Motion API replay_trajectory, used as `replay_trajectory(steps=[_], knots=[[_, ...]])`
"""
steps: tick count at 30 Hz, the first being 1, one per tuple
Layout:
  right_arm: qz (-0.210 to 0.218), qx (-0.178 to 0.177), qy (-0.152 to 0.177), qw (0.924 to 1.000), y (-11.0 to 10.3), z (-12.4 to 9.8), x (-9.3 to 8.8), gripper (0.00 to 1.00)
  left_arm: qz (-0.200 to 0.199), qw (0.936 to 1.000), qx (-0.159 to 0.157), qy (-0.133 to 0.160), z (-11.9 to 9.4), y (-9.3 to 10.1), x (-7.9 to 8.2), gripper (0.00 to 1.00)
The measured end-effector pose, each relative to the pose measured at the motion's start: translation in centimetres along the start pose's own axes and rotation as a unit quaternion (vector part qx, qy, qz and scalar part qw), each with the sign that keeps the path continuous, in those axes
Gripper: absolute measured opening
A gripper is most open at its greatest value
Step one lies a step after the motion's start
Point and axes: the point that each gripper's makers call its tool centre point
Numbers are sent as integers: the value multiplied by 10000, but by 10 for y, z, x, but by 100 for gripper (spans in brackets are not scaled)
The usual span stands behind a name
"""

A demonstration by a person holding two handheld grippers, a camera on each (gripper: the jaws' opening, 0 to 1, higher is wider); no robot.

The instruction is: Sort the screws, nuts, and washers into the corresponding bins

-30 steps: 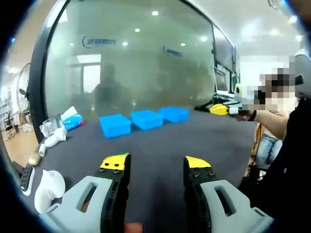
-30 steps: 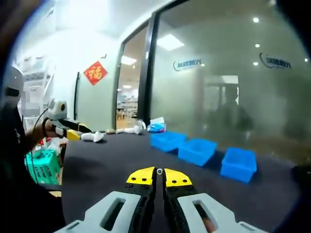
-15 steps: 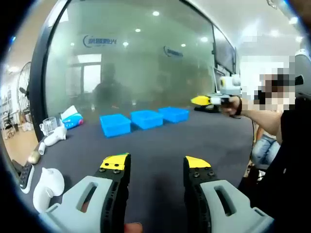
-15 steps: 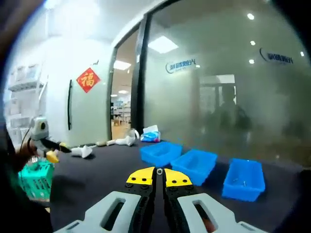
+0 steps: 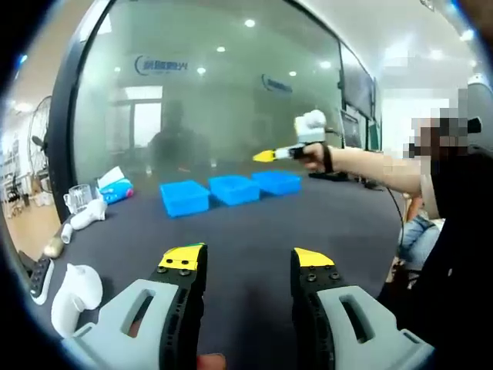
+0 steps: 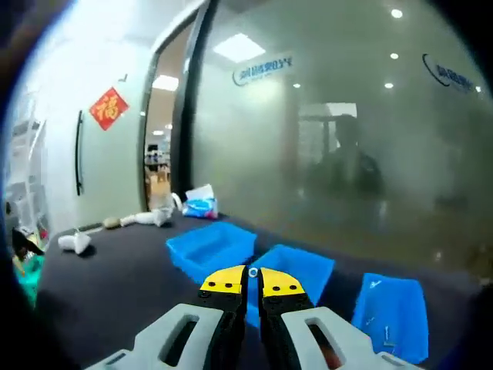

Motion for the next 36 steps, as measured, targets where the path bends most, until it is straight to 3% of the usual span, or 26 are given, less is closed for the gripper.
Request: replay_trajectory(steps=[2,6,15,24,27,29,36], knots=[[-300,-148,-180,9993,2,13,-3,3,-31,10000,-1,2,0,-1,0,42],[-430,-362,-322,9979,8,39,1,3,4,10000,-7,-39,3,0,0,42],[-386,-483,-610,9962,10,65,-3,3,17,10000,-9,-10,3,3,4,42],[-234,-480,-701,9961,14,66,-15,6,-23,10000,60,-7,-1,-1,2,42],[-319,-396,-583,9970,10,63,-10,22,-13,10000,78,-8,-2,-2,1,42],[-302,-347,-568,9973,7,61,-10,26,-14,10000,90,-1,-2,-2,2,42],[-514,-298,-211,9980,-6,26,-7,31,-84,9998,176,61,-6,-9,2,42]])
Point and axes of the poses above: the point that each gripper's makers call its tool centre point, and the gripper's own axes: z roughly forward along the fingers, y roughly to its right, x roughly out of its top, and after that the axes turned 14 degrees about -y, right-handed
